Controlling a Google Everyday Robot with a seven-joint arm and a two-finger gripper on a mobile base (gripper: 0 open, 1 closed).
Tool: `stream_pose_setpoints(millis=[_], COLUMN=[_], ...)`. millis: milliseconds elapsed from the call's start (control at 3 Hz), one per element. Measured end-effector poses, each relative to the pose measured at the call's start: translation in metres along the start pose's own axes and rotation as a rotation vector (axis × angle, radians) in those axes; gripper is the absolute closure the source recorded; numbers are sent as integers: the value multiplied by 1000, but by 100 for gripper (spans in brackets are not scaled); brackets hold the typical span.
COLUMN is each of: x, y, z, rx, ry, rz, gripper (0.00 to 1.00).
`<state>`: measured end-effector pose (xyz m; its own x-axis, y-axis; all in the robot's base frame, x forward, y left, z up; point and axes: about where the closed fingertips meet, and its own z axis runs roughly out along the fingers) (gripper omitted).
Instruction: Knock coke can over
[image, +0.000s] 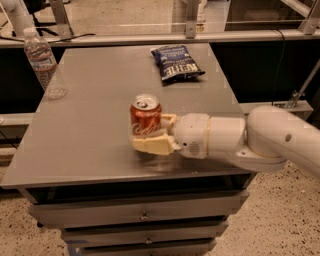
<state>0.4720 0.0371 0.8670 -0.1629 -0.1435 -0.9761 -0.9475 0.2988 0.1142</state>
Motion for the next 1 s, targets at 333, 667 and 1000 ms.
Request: stream_pose_setpoints(millis=[333,667,1000], x=[-33,-61,-55], y=[-30,-52,-60], z=[-21,-36,-45], rx=[-17,-48,-113], ry=[112,271,516], rz=[-84,-175,-299], gripper=[100,100,100])
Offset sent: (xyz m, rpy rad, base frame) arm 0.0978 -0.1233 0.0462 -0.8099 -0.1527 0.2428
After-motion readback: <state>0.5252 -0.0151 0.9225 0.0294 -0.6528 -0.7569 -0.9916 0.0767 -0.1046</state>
